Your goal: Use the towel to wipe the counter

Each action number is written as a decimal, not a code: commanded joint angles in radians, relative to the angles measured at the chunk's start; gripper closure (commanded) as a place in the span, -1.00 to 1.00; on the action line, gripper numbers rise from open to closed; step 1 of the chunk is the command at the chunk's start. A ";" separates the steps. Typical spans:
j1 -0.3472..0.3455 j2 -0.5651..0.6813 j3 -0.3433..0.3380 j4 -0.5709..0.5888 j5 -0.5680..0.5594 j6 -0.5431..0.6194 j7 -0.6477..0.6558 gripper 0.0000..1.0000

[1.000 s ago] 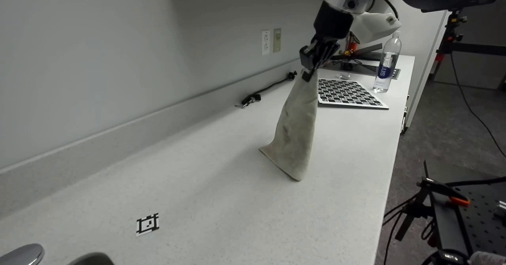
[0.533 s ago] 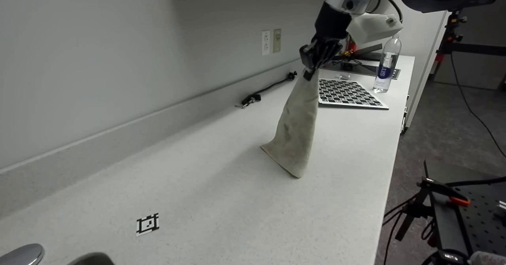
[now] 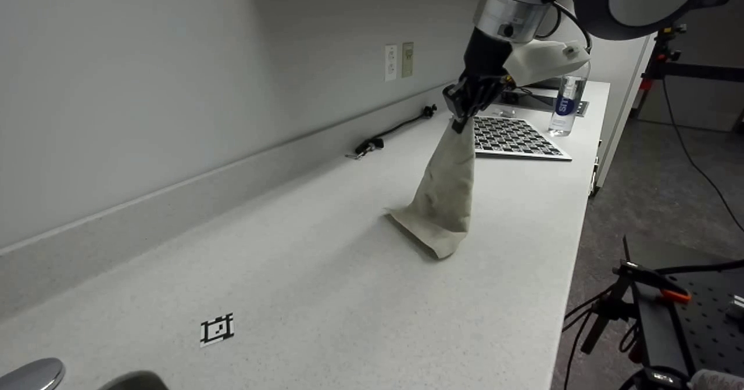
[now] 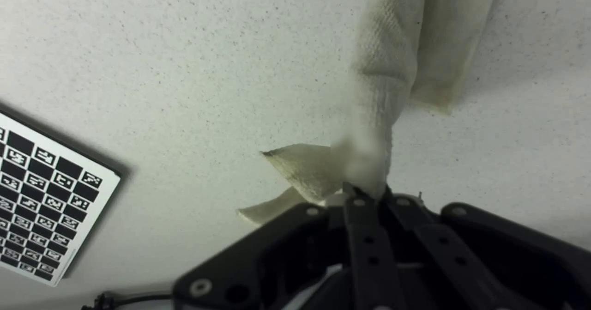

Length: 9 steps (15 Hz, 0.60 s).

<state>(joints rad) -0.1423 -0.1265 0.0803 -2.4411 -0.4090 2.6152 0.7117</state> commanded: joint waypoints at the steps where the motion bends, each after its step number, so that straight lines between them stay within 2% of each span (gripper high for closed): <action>1: 0.002 0.057 -0.018 -0.003 -0.056 0.027 0.062 0.98; 9: 0.035 0.147 -0.074 0.009 -0.058 -0.003 0.060 0.98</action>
<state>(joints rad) -0.1353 -0.0028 0.0439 -2.4432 -0.4437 2.6152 0.7497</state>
